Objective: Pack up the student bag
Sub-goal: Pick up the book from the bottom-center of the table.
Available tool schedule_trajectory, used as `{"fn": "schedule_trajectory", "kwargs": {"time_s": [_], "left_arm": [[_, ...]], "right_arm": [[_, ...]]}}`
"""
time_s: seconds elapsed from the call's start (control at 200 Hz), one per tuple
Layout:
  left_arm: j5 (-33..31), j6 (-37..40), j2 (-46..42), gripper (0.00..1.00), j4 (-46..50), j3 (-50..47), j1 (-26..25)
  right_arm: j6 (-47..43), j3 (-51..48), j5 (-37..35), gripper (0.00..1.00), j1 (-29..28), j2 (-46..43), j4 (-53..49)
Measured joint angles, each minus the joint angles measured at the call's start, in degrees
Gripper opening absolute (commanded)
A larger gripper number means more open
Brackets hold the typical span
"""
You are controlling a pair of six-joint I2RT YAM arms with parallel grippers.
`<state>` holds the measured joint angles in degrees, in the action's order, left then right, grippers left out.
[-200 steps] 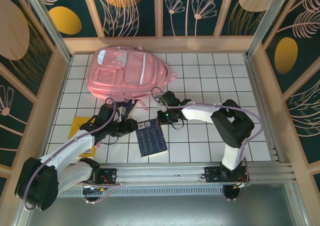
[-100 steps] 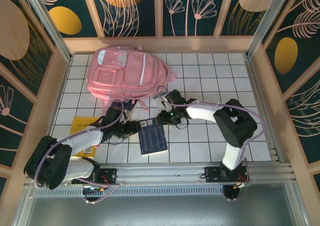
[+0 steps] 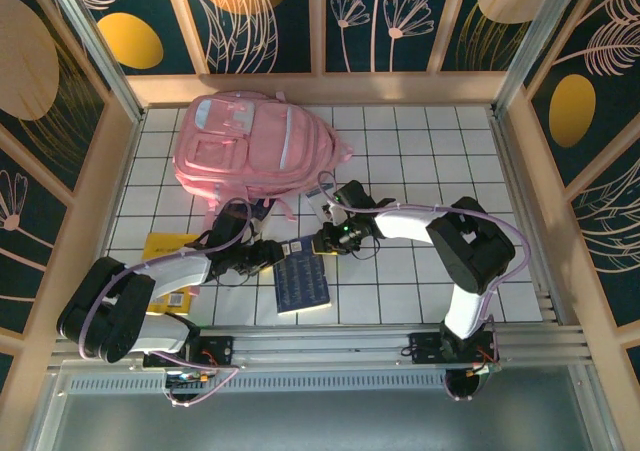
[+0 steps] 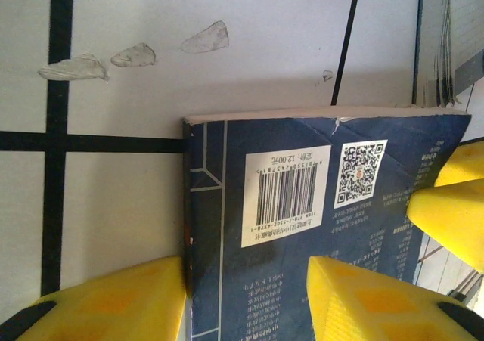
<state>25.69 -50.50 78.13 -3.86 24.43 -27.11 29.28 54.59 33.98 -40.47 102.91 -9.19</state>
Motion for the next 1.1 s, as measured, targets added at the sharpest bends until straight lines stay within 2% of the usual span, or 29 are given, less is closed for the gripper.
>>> {"fn": "schedule_trajectory", "kwargs": {"time_s": [0.195, 0.581, 0.726, 0.756, 0.866, 1.101], "left_arm": [[0.0, 0.0, 0.0, 0.47, 0.0, 0.0, 0.0], [-0.2, 0.0, -0.1, 0.45, 0.2, 0.0, 0.0], [-0.5, 0.1, -0.3, 0.45, 0.6, 0.1, 0.0], [-0.7, 0.3, -0.6, 0.47, 0.9, 0.1, 0.0], [-2.6, 1.1, -2.6, 0.54, 3.0, 0.8, -0.3], [-7.7, 3.8, -13.4, 0.64, 11.3, 6.6, -0.3]], "right_arm": [[0.6, 0.0, 0.6, 0.10, 0.0, -0.1, 0.3], [2.4, -0.1, 5.0, 0.19, -0.2, -0.1, 3.9], [2.4, -0.1, 4.8, 0.04, -0.3, -0.1, 4.2], [2.3, -0.1, 4.7, 0.00, -0.3, -0.1, 4.2], [2.1, -0.2, 4.9, 0.00, 0.2, -0.3, 4.3], [1.4, -0.3, 6.4, 0.00, 3.5, -5.5, 4.0]]}}
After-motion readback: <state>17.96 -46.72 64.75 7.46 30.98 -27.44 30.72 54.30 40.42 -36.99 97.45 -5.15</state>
